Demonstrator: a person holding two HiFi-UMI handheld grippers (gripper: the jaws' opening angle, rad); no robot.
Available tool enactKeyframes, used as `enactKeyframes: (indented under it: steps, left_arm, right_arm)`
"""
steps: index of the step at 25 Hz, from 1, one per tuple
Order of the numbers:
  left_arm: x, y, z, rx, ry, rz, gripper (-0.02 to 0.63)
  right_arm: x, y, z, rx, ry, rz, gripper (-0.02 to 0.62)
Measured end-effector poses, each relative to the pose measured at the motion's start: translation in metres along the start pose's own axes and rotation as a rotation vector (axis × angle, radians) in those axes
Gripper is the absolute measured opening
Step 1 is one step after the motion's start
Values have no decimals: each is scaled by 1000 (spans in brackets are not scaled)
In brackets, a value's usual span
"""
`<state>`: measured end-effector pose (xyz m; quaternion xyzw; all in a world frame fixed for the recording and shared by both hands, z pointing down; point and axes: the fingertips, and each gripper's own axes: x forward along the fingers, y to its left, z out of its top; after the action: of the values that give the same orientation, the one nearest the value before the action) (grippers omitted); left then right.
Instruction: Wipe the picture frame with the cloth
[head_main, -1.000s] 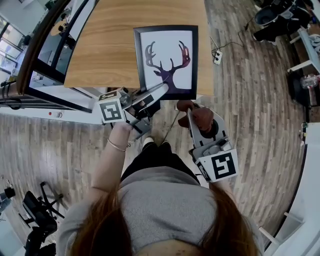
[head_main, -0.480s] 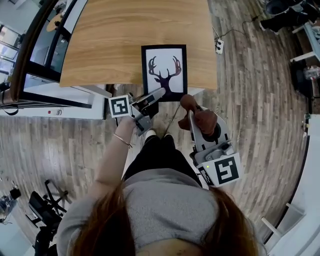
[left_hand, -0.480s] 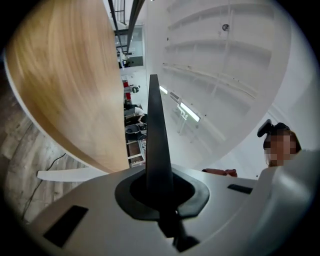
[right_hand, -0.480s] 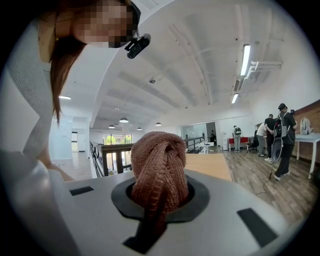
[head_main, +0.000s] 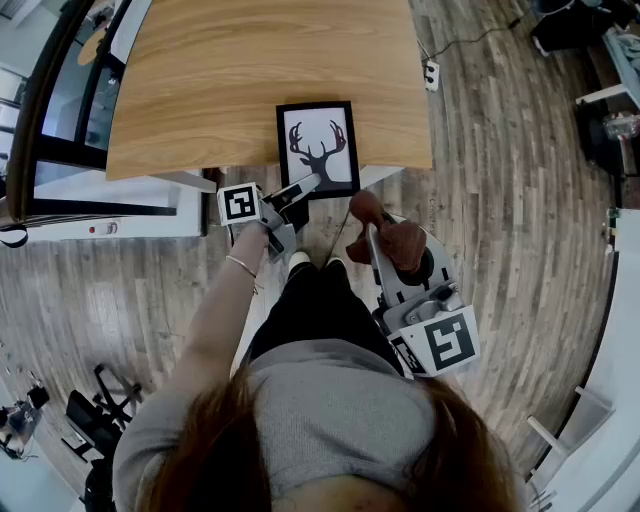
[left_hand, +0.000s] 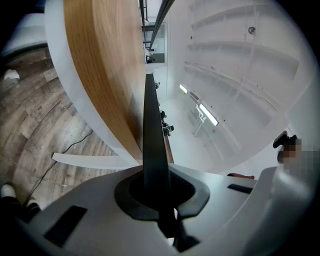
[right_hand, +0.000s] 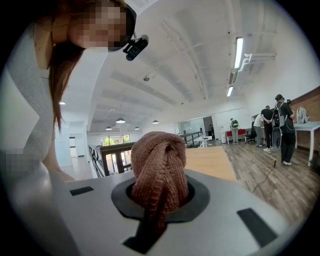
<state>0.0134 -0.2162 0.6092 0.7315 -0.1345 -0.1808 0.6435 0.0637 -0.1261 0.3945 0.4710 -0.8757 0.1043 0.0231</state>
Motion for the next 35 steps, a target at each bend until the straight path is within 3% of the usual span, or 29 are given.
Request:
enactKeyframes:
  steps: [6, 18, 22, 25, 27, 35]
  left_arm:
    - [2, 10, 4, -23, -2, -4, 20]
    - [7, 16, 5, 60, 12, -15, 28]
    - [5, 13, 4, 72, 8, -17, 77]
    - [3, 8, 2, 91, 12, -32, 176]
    - [2, 6, 0, 96, 14, -29, 204]
    - [-2, 10, -5, 127, 40, 21, 218]
  right_arm:
    - [-8, 0, -17, -13, 40, 14, 46]
    - [-13, 2, -41, 69, 87, 52, 46]
    - [-11, 5, -43, 87, 102, 75, 46]
    - [-8, 6, -43, 94, 95, 89, 46]
    - [-7, 7, -40, 100, 87, 98, 46]
    - [-7, 4, -39, 101, 86, 87, 46]
